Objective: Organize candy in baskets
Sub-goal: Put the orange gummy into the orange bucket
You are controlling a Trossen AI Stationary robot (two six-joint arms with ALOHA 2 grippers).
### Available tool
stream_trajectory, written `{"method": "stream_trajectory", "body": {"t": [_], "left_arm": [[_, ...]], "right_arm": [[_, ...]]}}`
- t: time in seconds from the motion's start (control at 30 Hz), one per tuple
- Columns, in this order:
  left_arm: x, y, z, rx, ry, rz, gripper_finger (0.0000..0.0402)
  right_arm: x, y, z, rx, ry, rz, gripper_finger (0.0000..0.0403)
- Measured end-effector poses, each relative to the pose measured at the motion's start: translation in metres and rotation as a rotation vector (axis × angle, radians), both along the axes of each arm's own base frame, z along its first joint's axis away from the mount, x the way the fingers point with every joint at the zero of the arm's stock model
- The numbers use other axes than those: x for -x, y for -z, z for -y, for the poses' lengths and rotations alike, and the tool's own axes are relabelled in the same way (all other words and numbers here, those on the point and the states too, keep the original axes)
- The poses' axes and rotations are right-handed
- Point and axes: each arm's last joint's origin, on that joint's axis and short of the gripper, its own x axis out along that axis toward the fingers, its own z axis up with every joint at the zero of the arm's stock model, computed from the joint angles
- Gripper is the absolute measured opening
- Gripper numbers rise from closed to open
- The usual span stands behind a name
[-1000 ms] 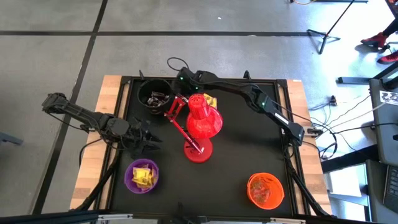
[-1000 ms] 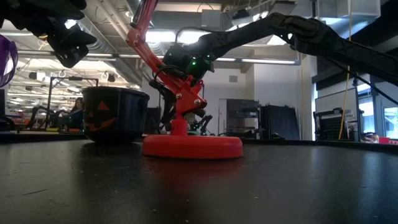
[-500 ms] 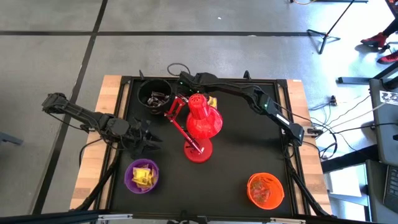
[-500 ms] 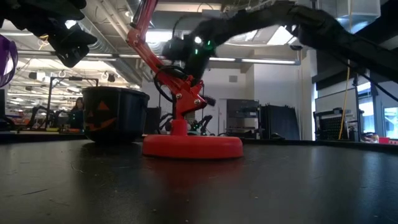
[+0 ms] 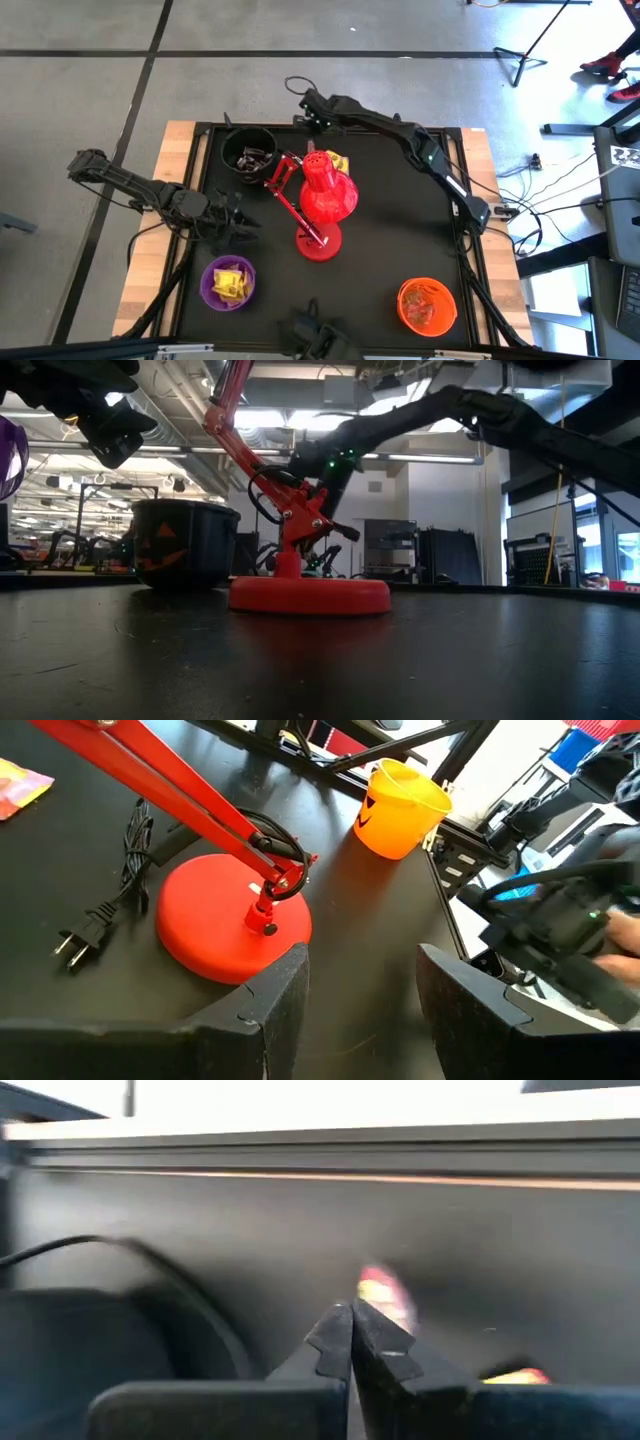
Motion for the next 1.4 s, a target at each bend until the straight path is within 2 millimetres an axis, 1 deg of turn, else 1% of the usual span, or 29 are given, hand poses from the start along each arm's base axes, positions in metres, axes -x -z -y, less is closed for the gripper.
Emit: {"method": "stream_trajectory", "body": {"t": [0.07, 0.17, 0.37, 0.43, 0.5, 0.57, 0.73, 1.0, 1.17, 1.3, 1.4], "left_arm": [[0.000, 0.000, 0.000, -0.011, -0.008, 0.002, 0.0174], [0.000, 0.000, -0.001, -0.027, -0.015, 0.005, 0.0174], [0.000, 0.000, -0.001, -0.036, -0.028, 0.007, 0.0174], [0.000, 0.000, -0.001, -0.035, -0.028, 0.007, 0.0174], [0.000, 0.000, -0.001, -0.035, -0.028, 0.007, 0.0174], [0.000, 0.000, -0.001, -0.035, -0.028, 0.007, 0.0174], [0.000, 0.000, -0.001, -0.031, -0.028, 0.006, 0.0174], [0.000, 0.000, -0.001, -0.027, -0.020, 0.005, 0.0174], [0.000, 0.000, -0.001, -0.022, -0.009, 0.003, 0.0174], [0.000, 0.000, 0.000, -0.020, -0.007, 0.003, 0.0174], [0.000, 0.000, 0.000, -0.018, -0.002, 0.002, 0.0174]], "right_arm": [[0.003, 0.003, 0.007, -0.013, -0.002, 0.003, 0.0008], [0.001, 0.005, 0.011, -0.037, -0.025, 0.052, 0.0008], [-0.008, 0.005, 0.001, -0.082, -0.078, 0.106, 0.0008], [-0.014, 0.013, -0.002, -0.090, -0.083, 0.119, 0.0008], [-0.017, 0.026, -0.002, -0.120, -0.093, 0.115, 0.0008], [-0.018, 0.033, -0.004, -0.145, -0.096, 0.102, 0.0006], [-0.015, 0.026, 0.003, -0.180, -0.085, 0.150, 0.0001], [-0.003, 0.031, 0.021, -0.338, -0.026, 0.204, 0.0002], [0.003, 0.036, 0.033, -0.437, -0.024, 0.249, 0.0003], [0.002, 0.035, 0.035, -0.450, -0.043, 0.281, 0.0003], [-0.007, 0.030, 0.032, -0.424, -0.095, 0.358, 0.0003]]}}
